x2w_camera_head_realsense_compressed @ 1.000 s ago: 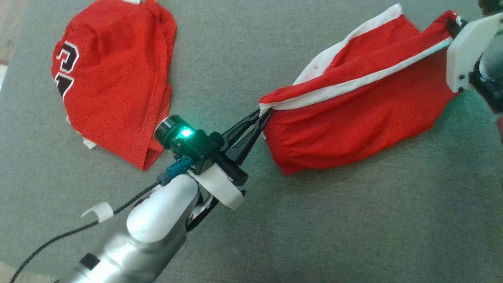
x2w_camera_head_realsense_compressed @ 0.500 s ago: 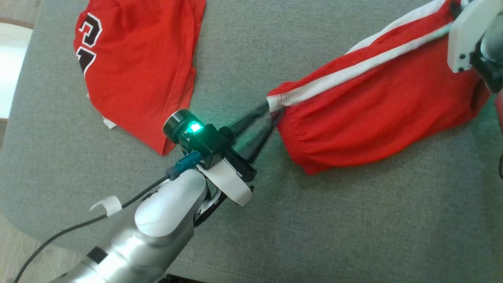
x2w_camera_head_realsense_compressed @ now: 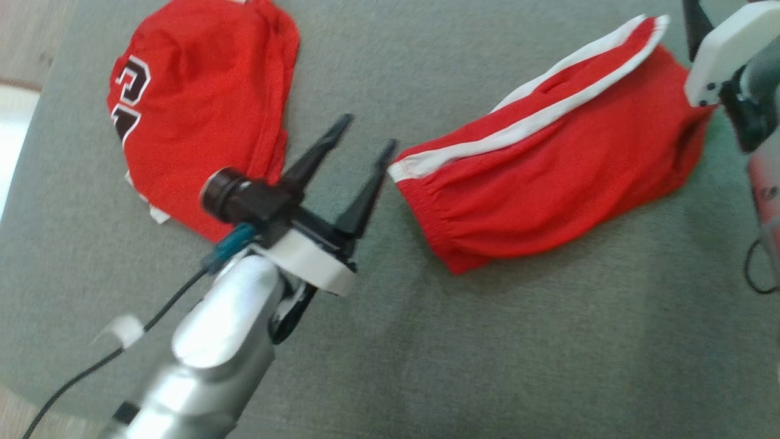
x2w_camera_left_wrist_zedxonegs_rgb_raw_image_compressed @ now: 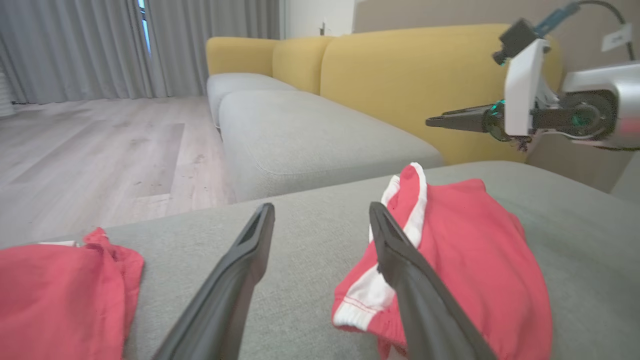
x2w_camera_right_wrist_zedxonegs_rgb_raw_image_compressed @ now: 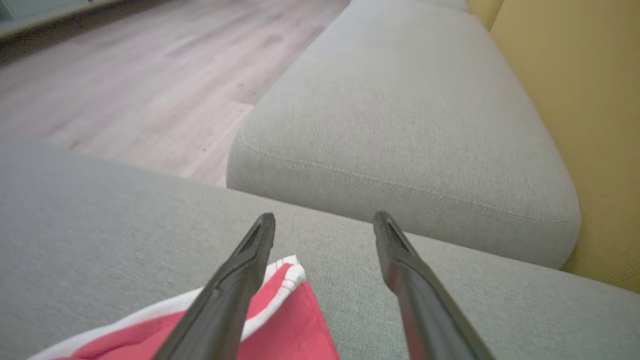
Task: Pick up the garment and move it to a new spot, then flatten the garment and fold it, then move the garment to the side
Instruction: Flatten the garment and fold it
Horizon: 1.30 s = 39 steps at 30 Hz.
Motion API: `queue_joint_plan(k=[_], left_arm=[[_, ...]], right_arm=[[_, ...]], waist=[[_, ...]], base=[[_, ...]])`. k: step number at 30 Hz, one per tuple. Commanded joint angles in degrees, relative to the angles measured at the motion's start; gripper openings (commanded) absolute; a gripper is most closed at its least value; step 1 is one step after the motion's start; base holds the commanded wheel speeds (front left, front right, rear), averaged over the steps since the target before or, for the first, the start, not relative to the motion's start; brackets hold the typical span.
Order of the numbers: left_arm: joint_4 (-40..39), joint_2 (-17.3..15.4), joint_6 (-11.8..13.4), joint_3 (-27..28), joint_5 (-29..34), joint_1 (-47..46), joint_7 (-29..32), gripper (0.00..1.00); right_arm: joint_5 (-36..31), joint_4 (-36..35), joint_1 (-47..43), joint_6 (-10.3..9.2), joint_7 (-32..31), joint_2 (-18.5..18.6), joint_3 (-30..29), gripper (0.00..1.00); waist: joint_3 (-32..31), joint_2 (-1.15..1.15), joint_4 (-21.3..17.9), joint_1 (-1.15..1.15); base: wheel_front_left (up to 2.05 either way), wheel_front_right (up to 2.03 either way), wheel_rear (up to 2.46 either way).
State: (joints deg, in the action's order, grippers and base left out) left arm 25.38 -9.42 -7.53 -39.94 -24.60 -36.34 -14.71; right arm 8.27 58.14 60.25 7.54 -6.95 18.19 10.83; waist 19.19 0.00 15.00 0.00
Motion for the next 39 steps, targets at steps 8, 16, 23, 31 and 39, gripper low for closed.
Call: queue_joint_plan(k=[8, 16, 23, 31, 39], left_arm=[[-7.9, -1.7, 3.1, 15.1, 2.6, 7.3, -0.3, 1.00], [-14.1, 1.0, 4.1, 24.2, 6.8, 17.0, -0.3, 1.00], [-16.9, 3.6, 3.3, 29.0, 9.6, 23.8, -0.3, 1.00], [-19.6, 6.0, 2.2, 33.3, 11.8, 29.8, -0.3, 1.00], [-19.4, 6.5, 1.0, 32.6, 12.8, 29.4, -0.3, 1.00]], right_arm=[[4.6, -7.5, -9.3, -0.05, 14.0, -4.5, -0.2, 1.00], [3.0, -16.4, -24.1, -0.05, 20.0, -8.3, -3.6, 1.00], [-0.4, -25.3, -35.9, -0.05, 21.2, -13.2, -9.3, 1.00], [0.7, -33.2, -45.4, -0.05, 21.1, -15.3, -12.1, 1.00], [2.1, -35.7, -45.1, -0.05, 17.9, -15.3, -12.2, 1.00]], waist=[[-7.4, 0.00, -5.9, 0.00], [-11.0, 0.00, -9.7, 0.00], [-12.8, 0.00, -12.2, 0.00], [-13.5, 0.00, -14.0, 0.00], [-11.9, 0.00, -12.4, 0.00]], base=[[0.00, 0.00, 0.00], [0.00, 0.00, 0.00], [0.00, 0.00, 0.00], [0.00, 0.00, 0.00], [0.00, 0.00, 0.00]])
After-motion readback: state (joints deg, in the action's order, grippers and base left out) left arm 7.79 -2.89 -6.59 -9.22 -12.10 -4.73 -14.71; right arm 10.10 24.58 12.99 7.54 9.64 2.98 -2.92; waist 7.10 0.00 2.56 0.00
